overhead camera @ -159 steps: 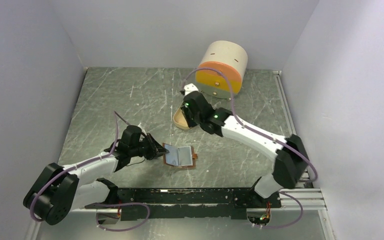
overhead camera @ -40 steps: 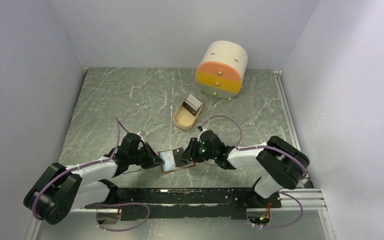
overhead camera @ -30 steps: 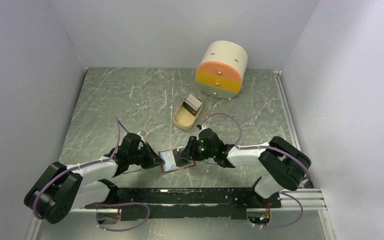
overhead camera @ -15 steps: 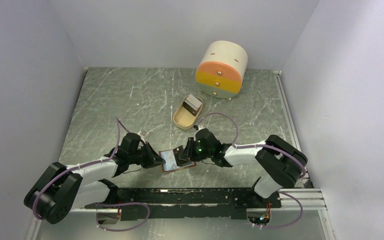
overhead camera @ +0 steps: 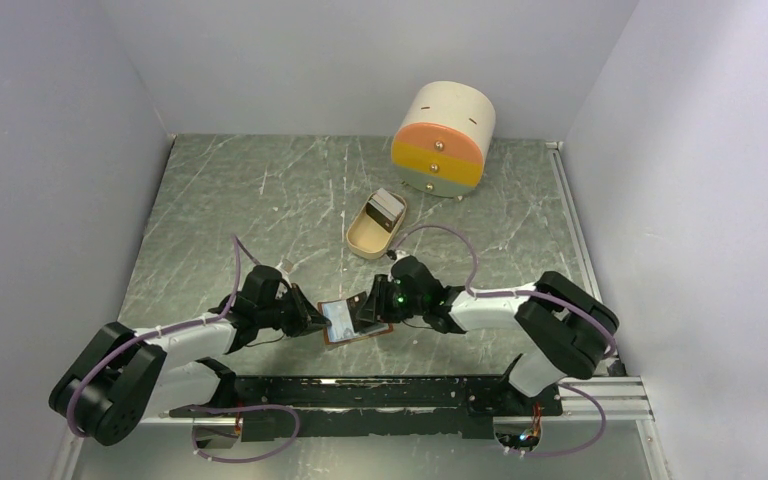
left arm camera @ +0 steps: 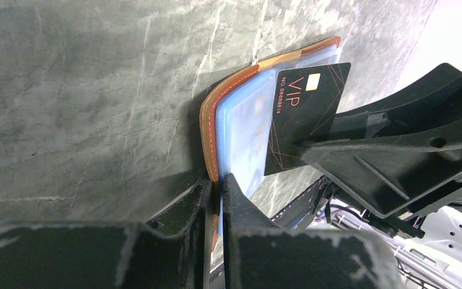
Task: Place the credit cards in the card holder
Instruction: Insert the credit card into the card holder.
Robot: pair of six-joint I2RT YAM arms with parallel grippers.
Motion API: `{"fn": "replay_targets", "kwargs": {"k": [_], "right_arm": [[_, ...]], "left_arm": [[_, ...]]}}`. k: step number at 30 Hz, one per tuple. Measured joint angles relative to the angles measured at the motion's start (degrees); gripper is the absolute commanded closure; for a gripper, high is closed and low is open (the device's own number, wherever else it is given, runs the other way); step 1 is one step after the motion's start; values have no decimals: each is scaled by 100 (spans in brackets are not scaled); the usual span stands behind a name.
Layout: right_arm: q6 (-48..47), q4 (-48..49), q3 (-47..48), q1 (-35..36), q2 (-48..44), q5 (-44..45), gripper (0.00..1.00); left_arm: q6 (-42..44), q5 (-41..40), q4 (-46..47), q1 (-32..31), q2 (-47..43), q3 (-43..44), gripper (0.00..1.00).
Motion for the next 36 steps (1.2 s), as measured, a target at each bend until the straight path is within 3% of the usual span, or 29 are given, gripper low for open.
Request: {"fn": "replay_targets", "kwargs": {"k": [3, 9, 13, 36], "right_arm": [[-79, -162, -22, -125, -175, 31, 67], [-181, -284, -118, -275, -369, 61, 91], [-195, -203, -162, -295, -306, -17, 100], [-48, 509, -442, -330, -59, -479, 100]], "left_arm": [[33, -4, -9, -9, 4, 2, 89], [59, -7, -9, -13, 42, 2, 91], [61, -7, 2, -13, 74, 2, 91], [57, -2, 2, -13, 129, 33, 91]]}}
